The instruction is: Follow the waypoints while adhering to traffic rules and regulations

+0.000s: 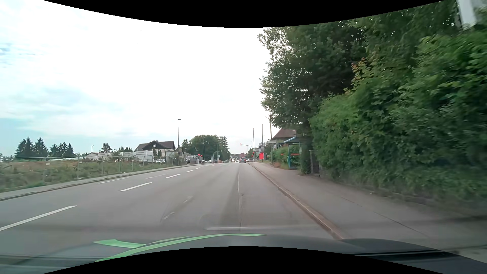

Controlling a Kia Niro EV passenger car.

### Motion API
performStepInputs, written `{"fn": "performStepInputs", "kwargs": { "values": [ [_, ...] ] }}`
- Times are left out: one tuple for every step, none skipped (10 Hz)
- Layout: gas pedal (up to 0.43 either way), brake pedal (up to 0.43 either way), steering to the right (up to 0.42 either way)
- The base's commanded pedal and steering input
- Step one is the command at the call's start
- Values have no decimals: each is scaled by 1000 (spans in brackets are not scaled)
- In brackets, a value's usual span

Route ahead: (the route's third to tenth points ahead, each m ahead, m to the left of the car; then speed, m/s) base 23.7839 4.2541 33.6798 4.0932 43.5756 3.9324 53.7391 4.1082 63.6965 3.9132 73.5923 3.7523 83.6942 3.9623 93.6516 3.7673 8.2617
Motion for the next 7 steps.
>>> {"fn": "performStepInputs", "kwargs": {
  "values": [
    [59, 0, -2],
    [59, 0, -1],
    [59, 0, -1],
    [59, 0, -2],
    [59, 0, -1],
    [59, 0, 0],
    [59, 0, 0]
  ]
}}
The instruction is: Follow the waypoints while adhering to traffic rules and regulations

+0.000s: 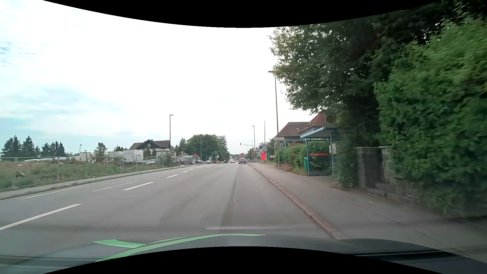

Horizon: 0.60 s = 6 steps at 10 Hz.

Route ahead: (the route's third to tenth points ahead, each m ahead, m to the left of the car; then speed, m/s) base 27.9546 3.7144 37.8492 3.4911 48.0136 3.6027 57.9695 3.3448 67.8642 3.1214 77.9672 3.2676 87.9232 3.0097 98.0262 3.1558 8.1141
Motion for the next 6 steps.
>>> {"fn": "performStepInputs", "kwargs": {
  "values": [
    [59, 0, 0],
    [59, 0, 0],
    [59, 0, 0],
    [47, 0, 0],
    [20, 0, 0],
    [0, 0, 0]
  ]
}}
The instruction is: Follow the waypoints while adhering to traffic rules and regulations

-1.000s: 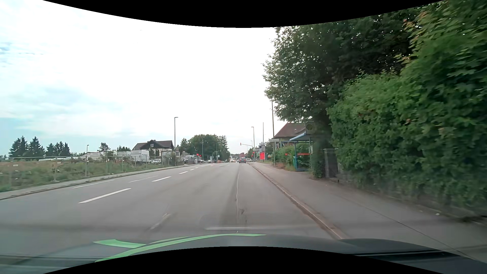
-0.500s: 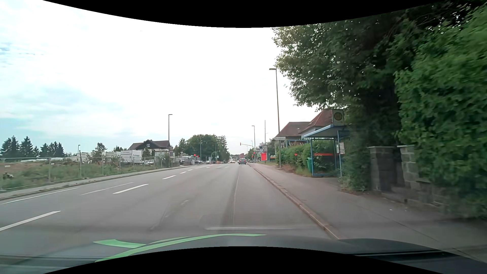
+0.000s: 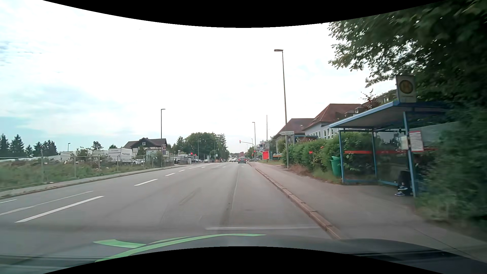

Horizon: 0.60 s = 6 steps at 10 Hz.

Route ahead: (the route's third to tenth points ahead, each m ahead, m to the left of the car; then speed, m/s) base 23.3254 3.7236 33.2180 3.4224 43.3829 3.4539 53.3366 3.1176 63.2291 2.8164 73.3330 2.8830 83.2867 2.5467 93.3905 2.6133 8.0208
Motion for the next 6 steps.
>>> {"fn": "performStepInputs", "kwargs": {
  "values": [
    [0, 0, 0],
    [0, 0, 0],
    [0, 0, 0],
    [0, 0, 0],
    [0, 0, 0],
    [0, 0, 0]
  ]
}}
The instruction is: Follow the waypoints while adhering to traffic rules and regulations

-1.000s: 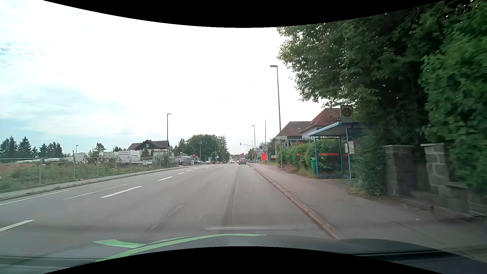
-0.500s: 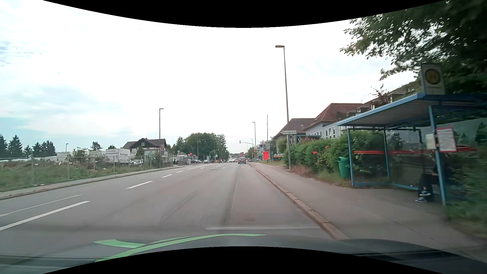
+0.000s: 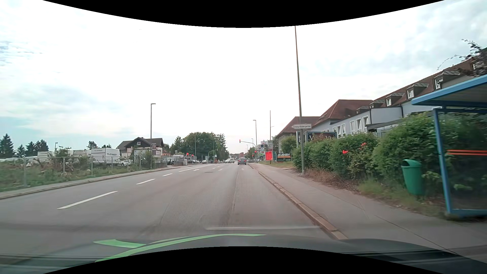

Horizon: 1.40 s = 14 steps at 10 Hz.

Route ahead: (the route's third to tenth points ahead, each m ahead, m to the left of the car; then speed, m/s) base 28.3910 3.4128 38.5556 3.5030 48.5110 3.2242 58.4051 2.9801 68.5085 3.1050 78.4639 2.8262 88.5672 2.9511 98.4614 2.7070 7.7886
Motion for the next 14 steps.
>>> {"fn": "performStepInputs", "kwargs": {
  "values": [
    [0, 0, 0],
    [0, 0, 0],
    [0, 0, 0],
    [0, 0, 0],
    [0, 0, 0],
    [0, 0, 0],
    [0, 0, 0],
    [0, 0, 0],
    [0, 0, 0],
    [0, 18, -1],
    [0, 24, 0],
    [0, 37, -1],
    [0, 37, -1],
    [0, 43, -2]
  ]
}}
